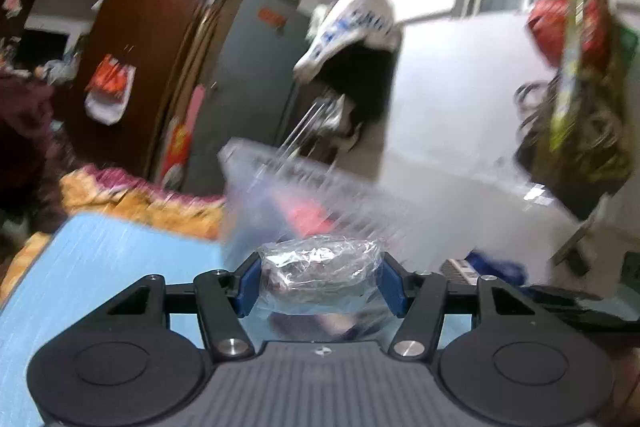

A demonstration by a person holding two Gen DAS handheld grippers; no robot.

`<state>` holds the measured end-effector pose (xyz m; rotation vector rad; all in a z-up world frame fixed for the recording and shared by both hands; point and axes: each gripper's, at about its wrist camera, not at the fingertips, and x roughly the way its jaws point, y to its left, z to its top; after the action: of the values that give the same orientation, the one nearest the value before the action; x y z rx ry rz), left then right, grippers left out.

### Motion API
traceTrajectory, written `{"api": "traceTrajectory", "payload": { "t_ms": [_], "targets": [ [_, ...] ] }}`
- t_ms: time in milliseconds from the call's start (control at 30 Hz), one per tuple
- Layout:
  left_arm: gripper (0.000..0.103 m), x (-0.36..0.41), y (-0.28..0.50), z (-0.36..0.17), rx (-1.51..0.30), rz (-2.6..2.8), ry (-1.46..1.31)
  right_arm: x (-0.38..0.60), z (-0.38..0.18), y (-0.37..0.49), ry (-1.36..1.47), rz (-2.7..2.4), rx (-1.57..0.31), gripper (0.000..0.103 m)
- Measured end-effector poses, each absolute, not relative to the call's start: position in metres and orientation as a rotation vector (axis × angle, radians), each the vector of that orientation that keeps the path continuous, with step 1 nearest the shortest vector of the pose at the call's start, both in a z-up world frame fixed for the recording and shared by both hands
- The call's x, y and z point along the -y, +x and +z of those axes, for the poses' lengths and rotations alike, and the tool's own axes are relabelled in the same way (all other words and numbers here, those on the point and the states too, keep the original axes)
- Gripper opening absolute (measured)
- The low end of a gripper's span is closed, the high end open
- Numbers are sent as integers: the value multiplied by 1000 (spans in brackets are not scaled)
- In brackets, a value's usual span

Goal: Organize objects
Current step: 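Lift both items over the white basket and open both grippers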

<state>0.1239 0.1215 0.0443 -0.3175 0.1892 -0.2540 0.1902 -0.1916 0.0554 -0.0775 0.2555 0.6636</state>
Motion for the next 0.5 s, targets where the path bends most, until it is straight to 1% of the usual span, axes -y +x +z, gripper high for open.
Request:
{"api": "traceTrajectory", "payload": {
  "t_ms": [100, 233, 333, 400, 433, 467, 500],
  "targets": [
    [63, -111, 129, 77, -146, -267, -291, 191, 83, 188, -71, 633, -184, 45],
    [63, -89, 163, 120, -150, -259, -254, 177, 120, 213, -102, 585, -128, 45],
    [63, -78, 197, 136, -184, -227, -257, 162, 133, 246, -141, 561, -143, 45],
    [65, -72, 220, 136, -209, -205, -251, 153, 132, 267, -157, 588, -172, 46],
    [72, -70, 234, 132, -240, -189, -251, 148, 129, 275, -174, 590, -178, 50],
    [80, -70, 247, 127, -291, -168, -260, 141, 125, 282, -200, 566, -190, 58],
    [80, -73, 252, 122, -336, -152, -272, 140, 122, 282, -212, 538, -194, 75]
  ]
}}
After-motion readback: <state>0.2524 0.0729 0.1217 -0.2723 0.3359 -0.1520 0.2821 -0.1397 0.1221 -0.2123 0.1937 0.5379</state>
